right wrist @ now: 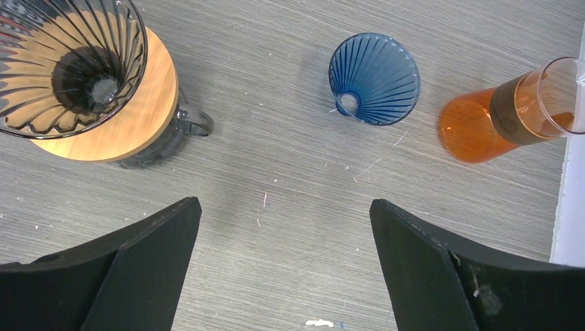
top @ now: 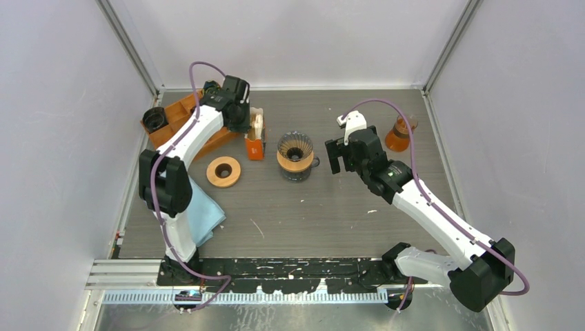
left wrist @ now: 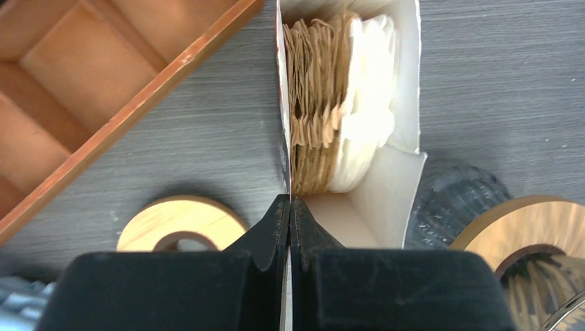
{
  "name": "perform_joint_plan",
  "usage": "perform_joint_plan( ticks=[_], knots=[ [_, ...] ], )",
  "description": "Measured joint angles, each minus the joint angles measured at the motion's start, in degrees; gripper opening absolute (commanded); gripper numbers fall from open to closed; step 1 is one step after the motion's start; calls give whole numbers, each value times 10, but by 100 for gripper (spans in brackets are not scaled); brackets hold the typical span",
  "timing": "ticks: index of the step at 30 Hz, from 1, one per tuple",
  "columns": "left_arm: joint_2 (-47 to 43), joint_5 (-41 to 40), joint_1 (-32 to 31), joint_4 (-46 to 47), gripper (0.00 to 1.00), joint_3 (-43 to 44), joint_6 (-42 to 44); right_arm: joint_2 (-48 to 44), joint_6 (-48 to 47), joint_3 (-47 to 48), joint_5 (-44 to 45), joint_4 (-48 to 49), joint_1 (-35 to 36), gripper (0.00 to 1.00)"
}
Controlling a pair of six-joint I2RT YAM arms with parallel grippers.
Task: Place the coffee filter in the dripper
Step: Adjust the coffee filter holder at the center of the board.
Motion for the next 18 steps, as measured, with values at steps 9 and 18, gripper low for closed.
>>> perform_joint_plan(
  ticks=[9,18],
  knots=[
    [-66,-49,-2,2,0,-67,4,0,-1,-9,0,0,0,100],
    [-77,-61,-5,20,7,-113,-57,0,0,-9,0,0,0,100]
  ],
)
